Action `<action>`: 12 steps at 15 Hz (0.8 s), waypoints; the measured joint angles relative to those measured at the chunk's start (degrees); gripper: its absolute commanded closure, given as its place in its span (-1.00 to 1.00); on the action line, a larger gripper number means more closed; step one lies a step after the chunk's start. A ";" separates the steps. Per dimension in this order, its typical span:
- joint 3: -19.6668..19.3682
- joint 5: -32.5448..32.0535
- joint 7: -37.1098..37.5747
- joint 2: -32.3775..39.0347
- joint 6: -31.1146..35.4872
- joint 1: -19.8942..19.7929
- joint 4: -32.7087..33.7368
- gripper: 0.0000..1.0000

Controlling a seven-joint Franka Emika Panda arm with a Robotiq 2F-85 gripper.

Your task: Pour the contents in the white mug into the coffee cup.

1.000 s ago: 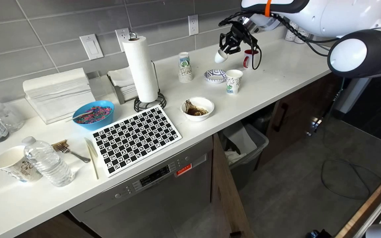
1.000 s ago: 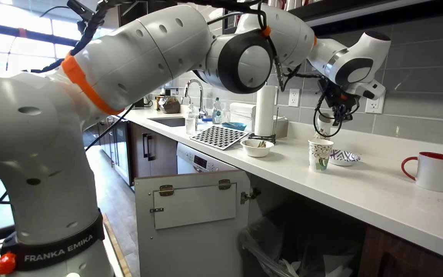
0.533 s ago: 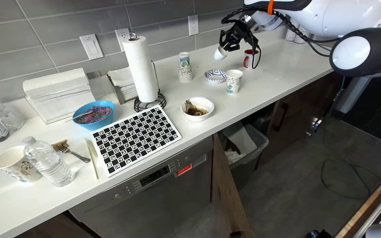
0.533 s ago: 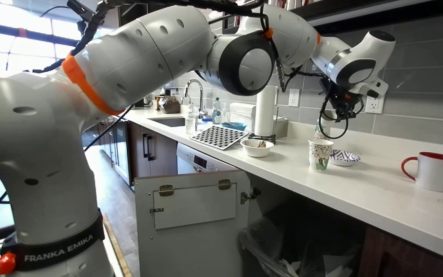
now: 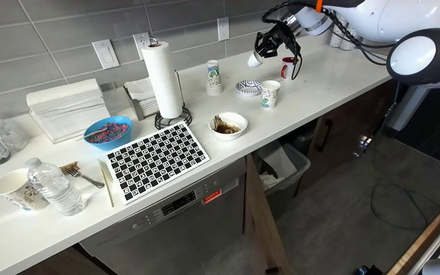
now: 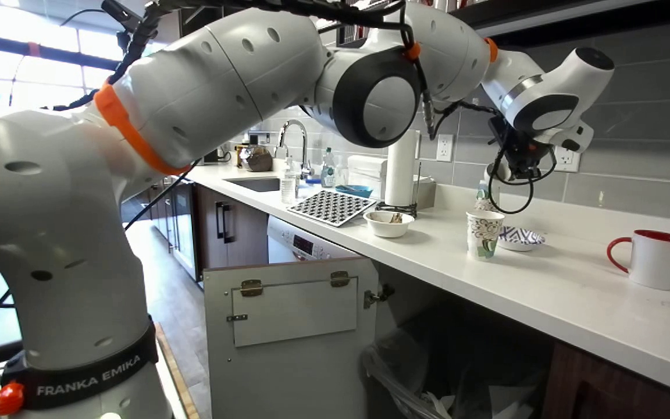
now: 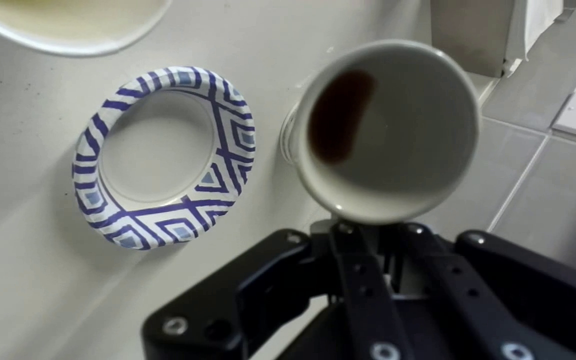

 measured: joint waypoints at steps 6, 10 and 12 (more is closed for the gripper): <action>3.29 3.16 -6.71 -0.08 0.30 -3.18 -2.83 0.76; 3.31 3.16 -7.33 -0.18 1.40 -3.50 -3.93 0.76; 3.32 3.16 -7.36 -0.22 1.40 -3.49 -3.93 0.94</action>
